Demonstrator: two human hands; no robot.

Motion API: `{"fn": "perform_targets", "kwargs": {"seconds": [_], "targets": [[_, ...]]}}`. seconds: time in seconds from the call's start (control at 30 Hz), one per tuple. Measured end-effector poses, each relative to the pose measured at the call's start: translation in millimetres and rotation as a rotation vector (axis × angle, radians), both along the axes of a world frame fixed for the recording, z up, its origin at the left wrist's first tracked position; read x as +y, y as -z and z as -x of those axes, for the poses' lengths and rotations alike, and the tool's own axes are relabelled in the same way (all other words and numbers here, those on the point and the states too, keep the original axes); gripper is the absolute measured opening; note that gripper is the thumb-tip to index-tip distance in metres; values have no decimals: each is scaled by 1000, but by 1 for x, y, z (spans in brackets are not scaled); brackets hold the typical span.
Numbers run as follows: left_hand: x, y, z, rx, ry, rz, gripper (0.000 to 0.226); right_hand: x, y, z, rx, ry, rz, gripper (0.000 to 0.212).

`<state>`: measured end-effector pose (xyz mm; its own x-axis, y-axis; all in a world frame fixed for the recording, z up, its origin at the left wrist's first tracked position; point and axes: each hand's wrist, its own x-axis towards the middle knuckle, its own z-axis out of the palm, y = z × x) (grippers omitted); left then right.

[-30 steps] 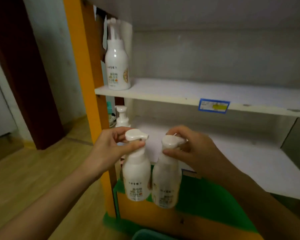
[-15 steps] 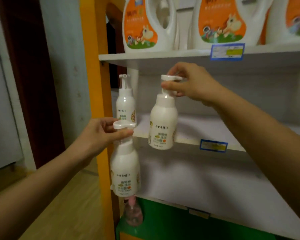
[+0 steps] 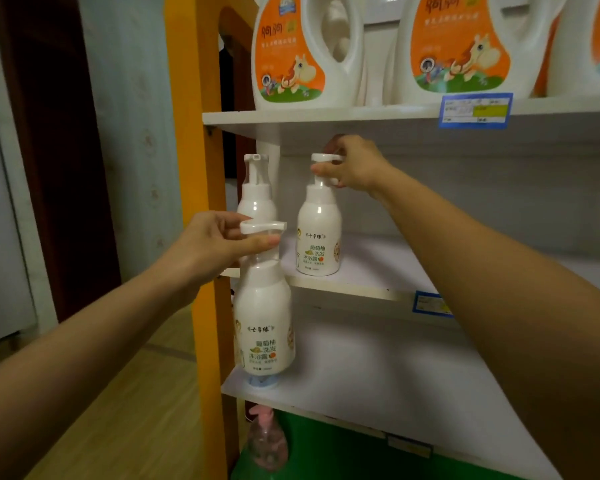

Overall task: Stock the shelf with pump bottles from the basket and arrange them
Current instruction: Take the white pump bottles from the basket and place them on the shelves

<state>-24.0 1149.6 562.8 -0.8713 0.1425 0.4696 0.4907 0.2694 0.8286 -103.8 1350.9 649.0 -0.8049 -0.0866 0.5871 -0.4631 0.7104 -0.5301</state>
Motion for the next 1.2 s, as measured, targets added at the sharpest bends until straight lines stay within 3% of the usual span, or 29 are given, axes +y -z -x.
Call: {"fn": "perform_targets", "kwargs": {"seconds": [0.23, 0.3, 0.4, 0.47, 0.57, 0.63, 0.73, 0.9, 1.0, 1.2], "targets": [[9, 0, 4, -17, 15, 34, 49, -5, 13, 6, 27, 42, -78, 50], [12, 0, 1, -18, 19, 38, 52, -5, 31, -11, 197, 127, -127, 53], [19, 3, 0, -10, 38, 63, 45, -1, 81, -51, 446, 140, -49, 36], [27, 5, -1, 3, 60, 90, 39, 6, 117, -77, 300, 60, 39, 37], [42, 5, 1, 22, 87, 88, 36, 16, 155, -105, -86, -94, 126, 56], [54, 2, 2, 26, 107, 77, 28, 21, 168, -114, -216, -177, 173, 65], [75, -4, 3, 40, 128, 71, 25, 33, 171, -118, -246, -192, 240, 65], [107, -16, 6, 92, 162, -41, 42, 63, 147, -114, -167, -134, 237, 64], [112, -8, 13, -30, 249, -119, 53, 78, 133, -104, -184, -113, 250, 59], [124, 23, 22, -200, 406, -219, 43, 81, 114, -88, -193, -169, 306, 53]]}}
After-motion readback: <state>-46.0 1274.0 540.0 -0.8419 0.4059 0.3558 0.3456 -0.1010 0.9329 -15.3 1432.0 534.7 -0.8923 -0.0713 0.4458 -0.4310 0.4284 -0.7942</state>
